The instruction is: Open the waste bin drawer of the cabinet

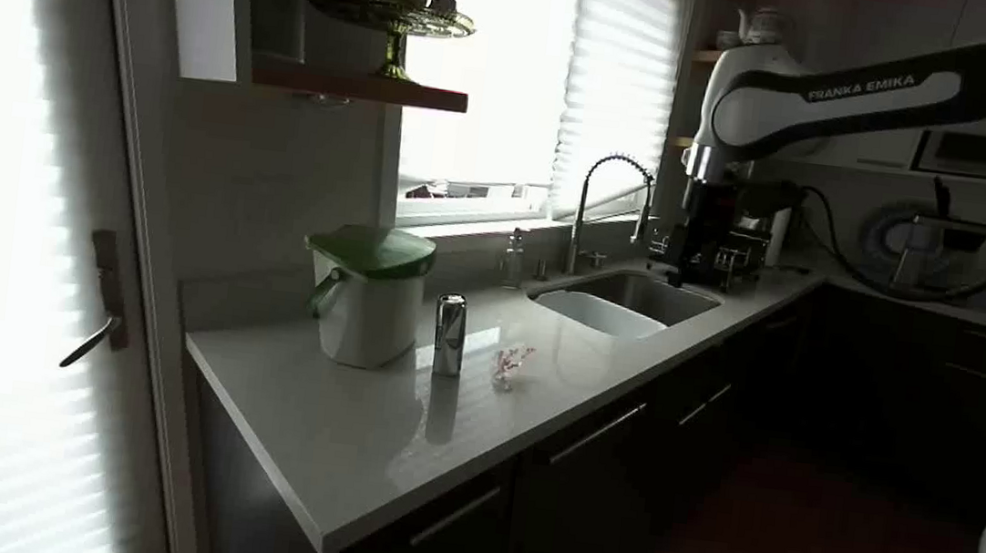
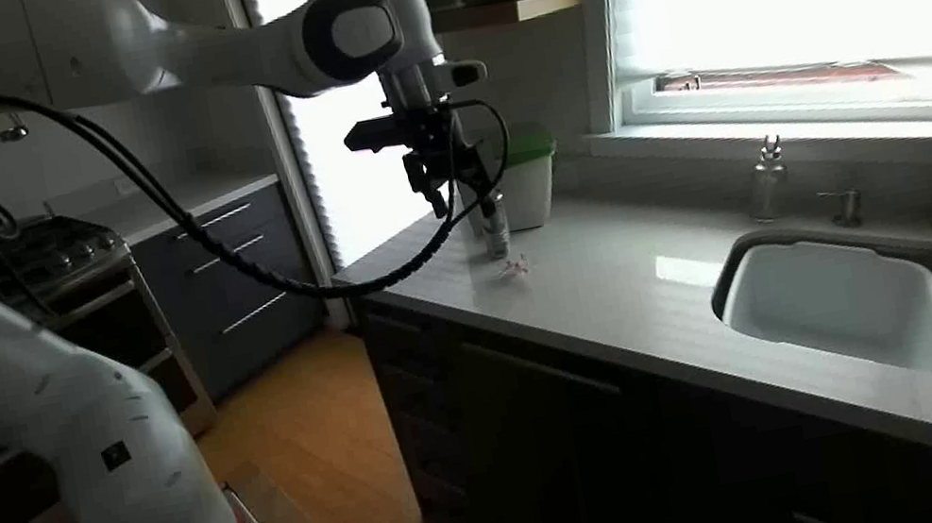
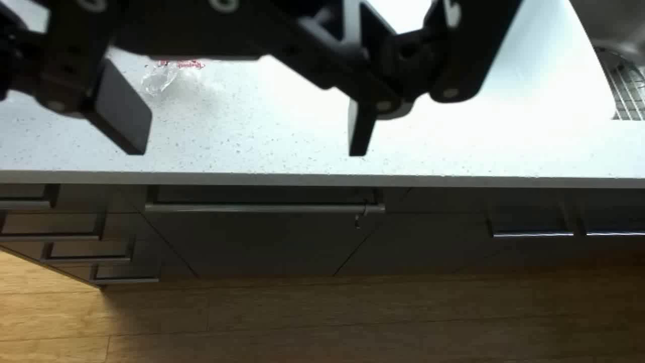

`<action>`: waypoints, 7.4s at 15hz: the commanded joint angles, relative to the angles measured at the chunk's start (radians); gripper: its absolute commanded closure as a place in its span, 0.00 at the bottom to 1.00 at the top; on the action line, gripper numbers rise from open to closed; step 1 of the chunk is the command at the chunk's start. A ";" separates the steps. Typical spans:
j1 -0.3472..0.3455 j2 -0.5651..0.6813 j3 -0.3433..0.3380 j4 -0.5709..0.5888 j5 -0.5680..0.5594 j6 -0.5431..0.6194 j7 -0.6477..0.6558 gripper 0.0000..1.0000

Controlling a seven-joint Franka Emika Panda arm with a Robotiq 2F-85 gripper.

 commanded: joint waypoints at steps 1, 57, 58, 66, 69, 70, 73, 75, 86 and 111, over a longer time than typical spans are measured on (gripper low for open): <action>0.005 0.001 -0.004 0.003 -0.002 -0.003 0.001 0.00; -0.120 0.385 -0.183 -0.414 0.861 0.513 0.053 0.00; -0.123 0.411 -0.181 -0.403 0.924 0.516 -0.001 0.00; -0.156 0.586 -0.138 -0.294 1.322 0.554 -0.264 0.00; -0.151 0.568 -0.142 -0.306 1.308 0.550 -0.212 0.00; -0.151 0.582 -0.140 -0.298 1.327 0.554 -0.212 0.00; -0.152 0.600 -0.138 -0.286 1.341 0.558 -0.212 0.00; -0.152 0.601 -0.138 -0.284 1.342 0.559 -0.212 0.00; -0.144 0.693 -0.102 -0.210 1.544 0.663 -0.261 0.00; -0.113 0.797 -0.145 -0.218 1.345 0.773 -0.026 0.00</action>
